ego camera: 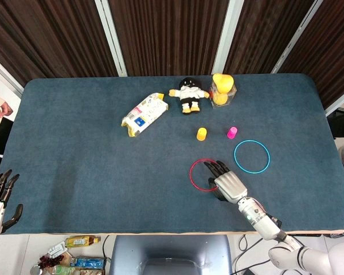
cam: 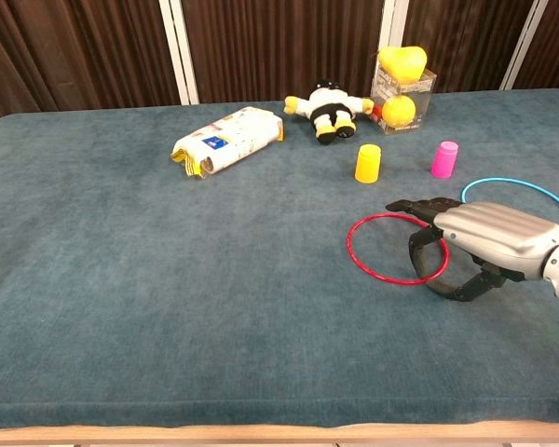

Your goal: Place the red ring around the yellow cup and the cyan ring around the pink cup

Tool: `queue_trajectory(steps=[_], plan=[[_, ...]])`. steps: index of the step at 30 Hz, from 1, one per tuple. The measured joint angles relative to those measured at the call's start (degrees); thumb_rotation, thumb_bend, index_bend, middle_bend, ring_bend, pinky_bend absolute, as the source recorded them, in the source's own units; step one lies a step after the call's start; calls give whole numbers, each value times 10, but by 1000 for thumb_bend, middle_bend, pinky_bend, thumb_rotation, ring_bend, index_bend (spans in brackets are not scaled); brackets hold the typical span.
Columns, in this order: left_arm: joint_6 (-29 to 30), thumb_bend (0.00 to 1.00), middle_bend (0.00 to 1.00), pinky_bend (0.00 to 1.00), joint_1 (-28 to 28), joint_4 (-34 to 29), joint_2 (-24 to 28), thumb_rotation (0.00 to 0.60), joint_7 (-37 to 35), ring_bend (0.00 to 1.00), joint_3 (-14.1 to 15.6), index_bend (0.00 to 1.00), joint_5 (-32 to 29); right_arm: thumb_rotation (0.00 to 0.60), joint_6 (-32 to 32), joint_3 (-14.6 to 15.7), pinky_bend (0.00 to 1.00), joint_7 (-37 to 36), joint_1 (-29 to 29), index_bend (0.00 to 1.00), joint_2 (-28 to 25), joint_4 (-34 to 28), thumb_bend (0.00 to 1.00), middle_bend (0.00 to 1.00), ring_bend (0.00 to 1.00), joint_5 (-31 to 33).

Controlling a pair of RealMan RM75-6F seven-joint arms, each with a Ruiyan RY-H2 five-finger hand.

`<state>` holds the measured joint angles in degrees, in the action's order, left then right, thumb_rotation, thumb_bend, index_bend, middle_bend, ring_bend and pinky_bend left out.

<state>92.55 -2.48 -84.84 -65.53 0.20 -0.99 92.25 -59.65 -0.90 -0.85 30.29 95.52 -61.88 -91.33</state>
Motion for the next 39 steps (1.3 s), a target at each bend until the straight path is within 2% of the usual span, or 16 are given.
queue_trajectory(steps=[11, 23, 33, 39], plan=[[1, 423, 0, 71, 1, -1, 2, 600, -1, 0, -1, 0, -2, 600, -5, 6, 0, 0, 1, 734, 1, 0, 508, 0, 0, 4], [3, 423, 0, 71, 2, -2, 2, 600, 0, 0, 0, 0, 0, 600, -49, -3, 0, -18, 2, 831, -1, -1, 521, 14, 0, -3], [2, 423, 0, 71, 2, -1, 0, 600, 2, 0, 1, 0, 1, 600, -91, -28, 0, -3, 13, 846, -11, -19, 521, 24, 0, -13], [-4, 423, 0, 71, 0, -2, 0, 600, 5, 0, 0, 0, -2, 600, -95, -77, 0, 46, 37, 846, -19, -28, 521, 28, 0, 5]])
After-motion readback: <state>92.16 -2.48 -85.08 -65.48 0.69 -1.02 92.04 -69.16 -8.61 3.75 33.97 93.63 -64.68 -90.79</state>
